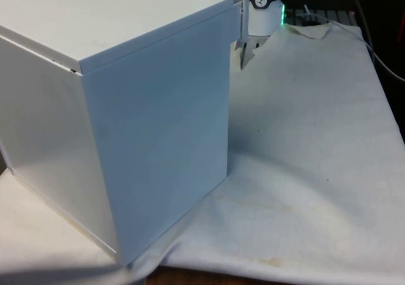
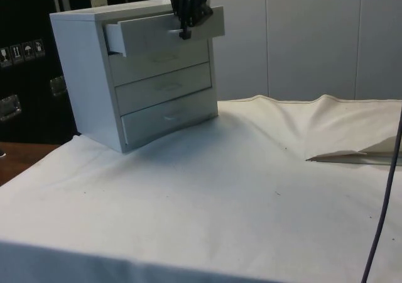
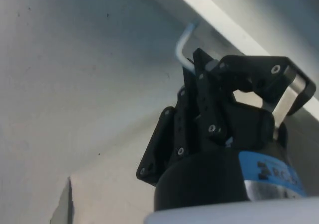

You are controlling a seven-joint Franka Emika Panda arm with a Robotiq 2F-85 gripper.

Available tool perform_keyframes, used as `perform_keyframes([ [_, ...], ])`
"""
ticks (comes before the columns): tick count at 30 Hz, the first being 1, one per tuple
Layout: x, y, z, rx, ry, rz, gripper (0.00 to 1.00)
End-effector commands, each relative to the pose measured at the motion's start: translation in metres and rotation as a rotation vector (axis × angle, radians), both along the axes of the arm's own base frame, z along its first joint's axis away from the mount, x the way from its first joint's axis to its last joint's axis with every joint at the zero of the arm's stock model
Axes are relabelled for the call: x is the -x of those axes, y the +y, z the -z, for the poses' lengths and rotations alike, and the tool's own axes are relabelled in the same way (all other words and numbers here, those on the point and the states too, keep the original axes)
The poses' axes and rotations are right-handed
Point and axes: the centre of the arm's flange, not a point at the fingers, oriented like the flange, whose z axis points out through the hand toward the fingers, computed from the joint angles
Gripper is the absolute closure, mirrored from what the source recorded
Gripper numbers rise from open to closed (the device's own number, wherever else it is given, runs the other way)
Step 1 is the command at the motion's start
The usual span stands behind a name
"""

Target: Open the drawer, then close it.

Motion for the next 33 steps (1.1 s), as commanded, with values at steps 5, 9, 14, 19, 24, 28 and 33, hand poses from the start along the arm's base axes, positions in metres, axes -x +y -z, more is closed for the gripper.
perform_keyframes([
  [5,0.011,0.004,-0.002,0.002,-0.004,-0.001,1.00],
  [9,0.021,0.008,-0.002,-0.011,-0.005,-0.006,1.00],
  [14,0.031,0.013,-0.002,-0.022,-0.007,-0.011,1.00],
  [19,0.042,0.018,-0.001,-0.032,-0.007,-0.015,1.00],
  [24,0.049,0.022,-0.001,-0.040,-0.009,-0.019,1.00],
  [28,0.057,0.025,-0.001,-0.049,-0.010,-0.022,1.00],
  [33,0.065,0.030,0.000,-0.061,-0.009,-0.026,1.00],
])
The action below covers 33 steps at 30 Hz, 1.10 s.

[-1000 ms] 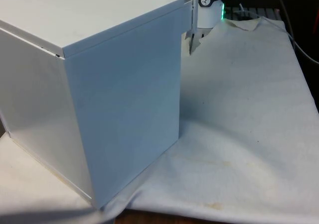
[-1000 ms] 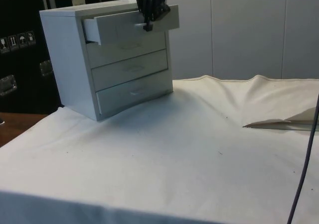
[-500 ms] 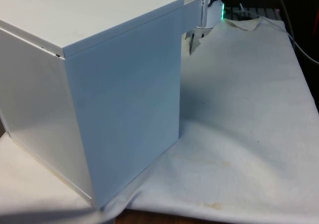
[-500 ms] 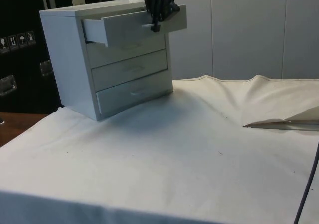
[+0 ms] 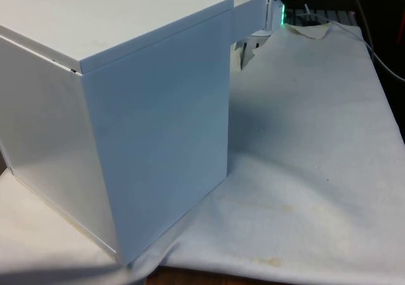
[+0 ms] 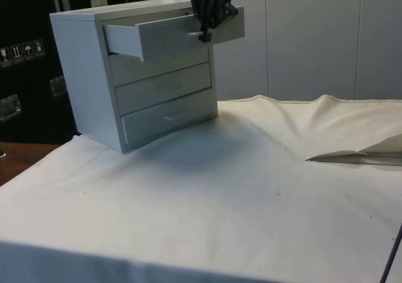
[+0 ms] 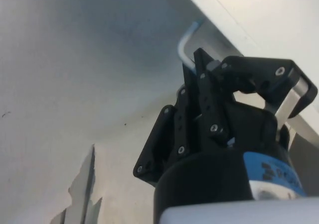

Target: Open the drawer, then close it.

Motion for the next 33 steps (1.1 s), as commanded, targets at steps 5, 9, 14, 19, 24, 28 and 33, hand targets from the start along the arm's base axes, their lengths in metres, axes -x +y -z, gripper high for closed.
perform_keyframes([
  [5,0.011,0.008,-0.002,0.004,0.001,-0.002,1.00],
  [9,0.015,0.010,-0.002,-0.002,0.003,-0.002,1.00],
  [14,0.023,0.013,-0.001,-0.015,0.003,-0.006,1.00],
  [19,0.029,0.014,-0.002,-0.023,0.003,-0.008,1.00],
  [24,0.029,0.015,-0.001,-0.027,0.003,-0.011,1.00],
  [28,0.028,0.014,-0.001,-0.029,0.004,-0.010,1.00],
  [33,0.027,0.013,-0.001,-0.033,0.005,-0.009,1.00],
])
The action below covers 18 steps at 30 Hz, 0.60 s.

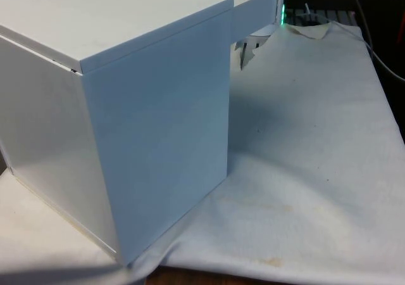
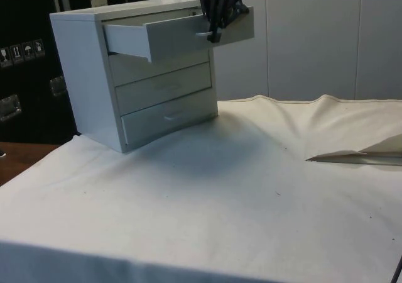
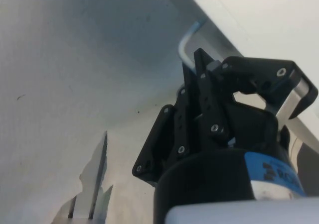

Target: Open the drawer, then close it.

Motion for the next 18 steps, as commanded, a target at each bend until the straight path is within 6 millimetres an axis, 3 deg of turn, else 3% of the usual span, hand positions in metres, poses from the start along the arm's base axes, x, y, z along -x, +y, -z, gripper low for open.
perform_keyframes([
  [1,0.0000,0.0000,0.0000,-0.001,0.000,0.001,1.00],
  [18,0.0035,0.0041,-0.0022,0.018,-0.024,-0.002,1.00],
])
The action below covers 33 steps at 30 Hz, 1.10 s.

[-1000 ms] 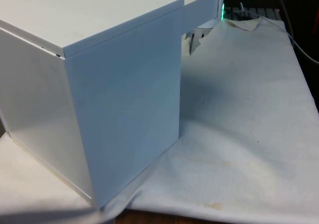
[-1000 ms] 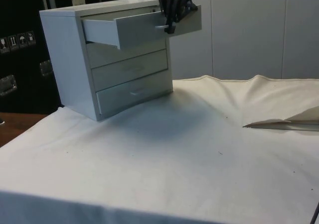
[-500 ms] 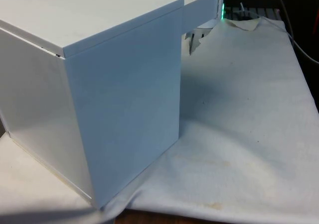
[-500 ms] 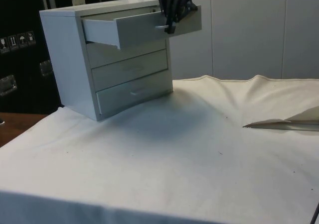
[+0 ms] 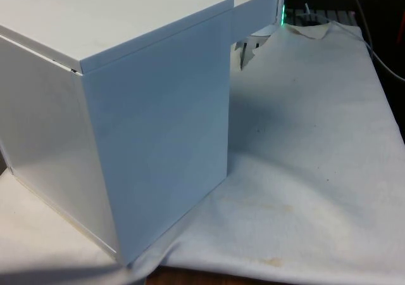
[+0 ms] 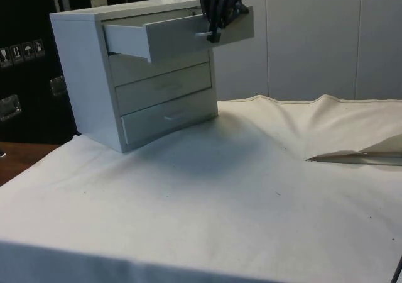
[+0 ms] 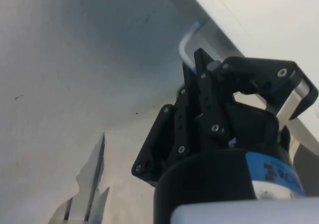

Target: Open the drawer, then close it.

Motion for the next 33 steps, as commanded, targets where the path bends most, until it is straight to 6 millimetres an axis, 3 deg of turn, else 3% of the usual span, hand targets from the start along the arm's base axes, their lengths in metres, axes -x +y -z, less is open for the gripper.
perform_keyframes([
  [1,0.003,0.002,-0.003,0.016,-0.019,0.001,1.00],
  [11,0.011,0.010,-0.001,0.039,-0.047,0.002,1.00],
  [13,0.012,0.011,-0.001,0.042,-0.050,0.000,0.96],
  [20,0.019,0.016,-0.001,0.024,-0.047,-0.010,0.56],
  [21,0.021,0.015,-0.003,0.038,-0.057,-0.005,0.56],
  [23,0.022,0.015,-0.003,0.039,-0.058,-0.007,0.46],
  [24,0.022,0.015,-0.003,0.039,-0.058,-0.006,0.33],
  [30,0.022,0.016,-0.001,0.026,-0.051,-0.013,0.03],
  [33,0.025,0.024,0.000,0.041,-0.055,-0.015,0.00],
])
